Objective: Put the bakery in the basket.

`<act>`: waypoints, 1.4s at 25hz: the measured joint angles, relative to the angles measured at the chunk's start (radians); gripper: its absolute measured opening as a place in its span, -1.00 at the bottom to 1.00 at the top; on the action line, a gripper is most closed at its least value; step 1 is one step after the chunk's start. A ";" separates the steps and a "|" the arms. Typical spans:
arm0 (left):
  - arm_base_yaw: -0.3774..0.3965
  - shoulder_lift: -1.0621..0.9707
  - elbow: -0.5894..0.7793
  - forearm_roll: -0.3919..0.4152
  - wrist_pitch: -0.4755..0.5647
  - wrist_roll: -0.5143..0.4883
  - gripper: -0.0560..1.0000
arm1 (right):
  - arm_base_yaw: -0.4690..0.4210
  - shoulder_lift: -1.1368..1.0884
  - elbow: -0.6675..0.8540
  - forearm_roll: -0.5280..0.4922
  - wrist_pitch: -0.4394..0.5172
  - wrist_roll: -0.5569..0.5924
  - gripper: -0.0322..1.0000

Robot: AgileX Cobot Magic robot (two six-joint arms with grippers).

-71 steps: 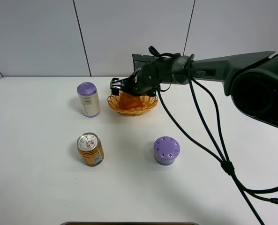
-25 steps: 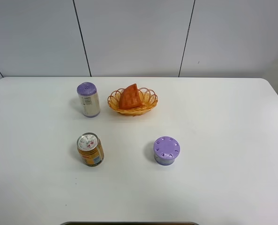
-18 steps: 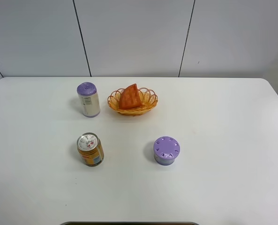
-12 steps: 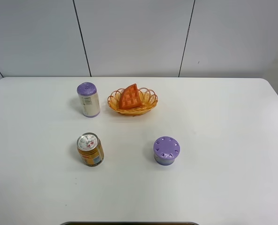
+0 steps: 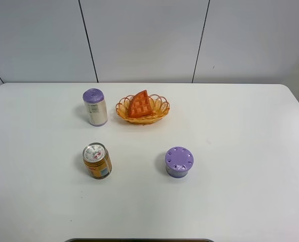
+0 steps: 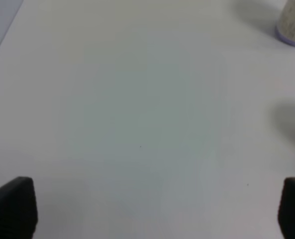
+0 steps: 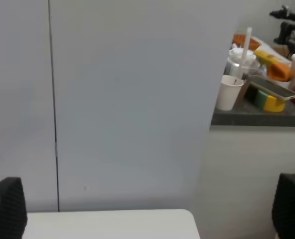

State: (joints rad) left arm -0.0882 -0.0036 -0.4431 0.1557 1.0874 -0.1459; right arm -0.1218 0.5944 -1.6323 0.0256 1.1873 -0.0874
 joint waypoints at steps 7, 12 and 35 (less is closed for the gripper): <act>0.000 0.000 0.000 0.000 0.000 0.000 0.97 | -0.044 -0.191 0.232 0.007 0.006 0.000 0.99; 0.000 0.000 0.000 0.000 0.000 0.000 0.97 | -0.044 -0.294 0.471 0.007 0.013 0.002 0.99; 0.000 0.000 0.000 0.000 0.000 0.000 0.97 | 0.010 -0.597 1.057 -0.012 -0.068 0.053 0.99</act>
State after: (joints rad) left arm -0.0882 -0.0036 -0.4431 0.1557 1.0874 -0.1459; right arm -0.1113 -0.0025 -0.5755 0.0139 1.1189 -0.0342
